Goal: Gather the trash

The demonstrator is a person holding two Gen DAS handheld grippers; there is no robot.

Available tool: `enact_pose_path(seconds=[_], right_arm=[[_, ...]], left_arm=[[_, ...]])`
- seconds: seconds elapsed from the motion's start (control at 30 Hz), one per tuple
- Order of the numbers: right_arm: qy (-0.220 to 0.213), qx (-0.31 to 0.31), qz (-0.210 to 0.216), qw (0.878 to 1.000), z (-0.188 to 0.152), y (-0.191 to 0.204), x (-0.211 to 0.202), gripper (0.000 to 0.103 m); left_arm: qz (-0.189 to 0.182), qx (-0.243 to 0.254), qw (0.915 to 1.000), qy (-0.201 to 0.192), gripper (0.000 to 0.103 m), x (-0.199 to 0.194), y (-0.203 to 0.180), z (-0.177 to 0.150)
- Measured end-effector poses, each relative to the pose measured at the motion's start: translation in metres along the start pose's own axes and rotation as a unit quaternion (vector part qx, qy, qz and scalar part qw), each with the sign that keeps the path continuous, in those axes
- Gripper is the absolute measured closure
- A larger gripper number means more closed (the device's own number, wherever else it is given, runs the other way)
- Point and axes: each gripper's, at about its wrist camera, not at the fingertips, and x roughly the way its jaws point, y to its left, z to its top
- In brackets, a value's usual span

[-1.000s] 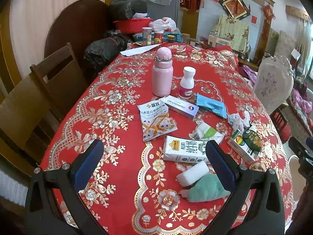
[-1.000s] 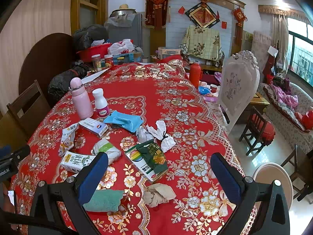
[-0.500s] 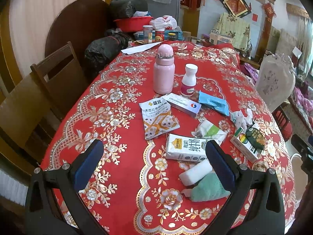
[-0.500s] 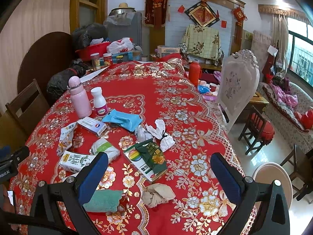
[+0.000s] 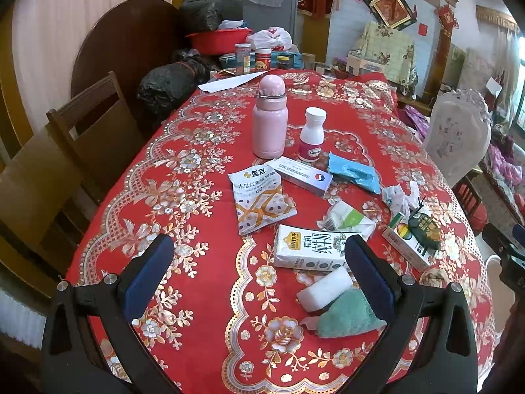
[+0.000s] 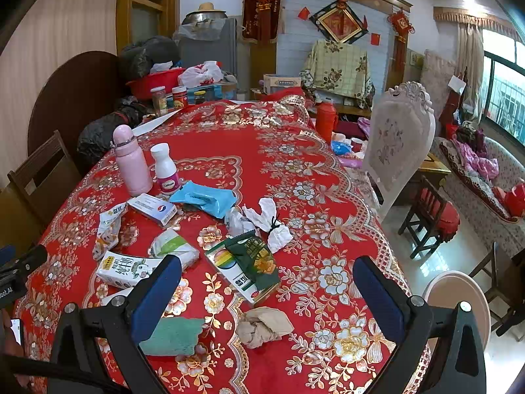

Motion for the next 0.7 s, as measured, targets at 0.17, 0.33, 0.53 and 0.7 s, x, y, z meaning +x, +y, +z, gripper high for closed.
enact_pose_path(seconds=[0.17, 0.33, 0.53, 0.7], right_arm=[[0.001, -0.001, 0.0, 1.0, 0.0003, 0.0003, 0.0013, 0.0], [0.002, -0.003, -0.001, 1.0, 0.0004, 0.0017, 0.0022, 0.0], [0.004, -0.003, 0.0, 1.0, 0.0008, 0.0034, 0.0035, 0.0], [0.009, -0.009, 0.002, 1.0, -0.002, 0.0054, 0.0051, 0.0]], left_arm=[[0.001, -0.003, 1.0, -0.001, 0.0, -0.0002, 0.0006, 0.0011], [0.006, -0.003, 1.0, 0.0, 0.0, 0.0001, 0.0025, 0.002], [0.011, 0.0, 0.9999, 0.008, 0.0, 0.0042, 0.0037, 0.0021], [0.014, 0.0, 0.9998, 0.012, 0.0, 0.0071, 0.0043, 0.0011]])
